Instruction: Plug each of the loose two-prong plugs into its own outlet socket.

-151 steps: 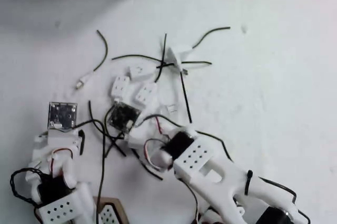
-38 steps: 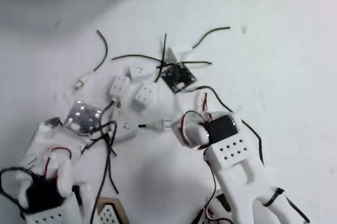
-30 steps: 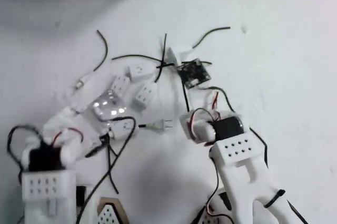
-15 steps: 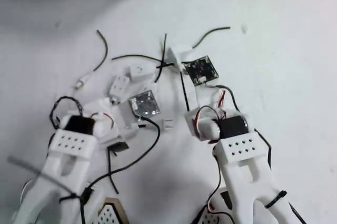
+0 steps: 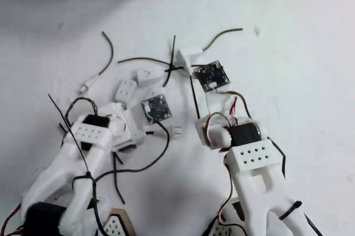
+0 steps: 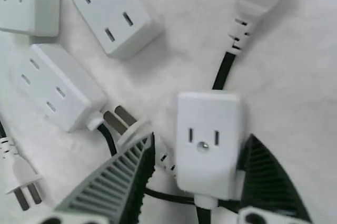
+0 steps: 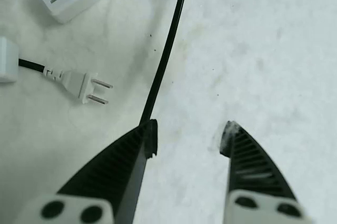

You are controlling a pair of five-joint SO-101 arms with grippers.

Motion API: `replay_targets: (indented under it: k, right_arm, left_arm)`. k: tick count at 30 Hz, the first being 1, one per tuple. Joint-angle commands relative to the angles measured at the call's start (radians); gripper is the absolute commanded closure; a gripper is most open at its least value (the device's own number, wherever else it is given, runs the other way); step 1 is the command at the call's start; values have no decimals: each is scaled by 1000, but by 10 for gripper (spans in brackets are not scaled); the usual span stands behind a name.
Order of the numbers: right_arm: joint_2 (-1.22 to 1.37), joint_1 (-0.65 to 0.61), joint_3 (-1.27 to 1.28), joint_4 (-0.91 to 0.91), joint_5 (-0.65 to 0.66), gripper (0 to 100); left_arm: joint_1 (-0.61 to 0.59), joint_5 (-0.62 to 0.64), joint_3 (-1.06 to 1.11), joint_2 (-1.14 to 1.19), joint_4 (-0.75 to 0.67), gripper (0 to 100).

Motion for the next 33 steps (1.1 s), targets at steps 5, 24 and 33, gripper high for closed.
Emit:
replay_targets:
  k: [5,24,33]
  right_arm:
    - [-21,10,-3,-13,-6,800]
    - [-27,12,-3,-10,-6,800]
    - [-19,12,-2,-10,-6,800]
  left_arm:
    - [24,-9,-54,-4,15,937]
    - [280,180,-365,-5,801,959]
    - [308,184,-345,-5,760,845]
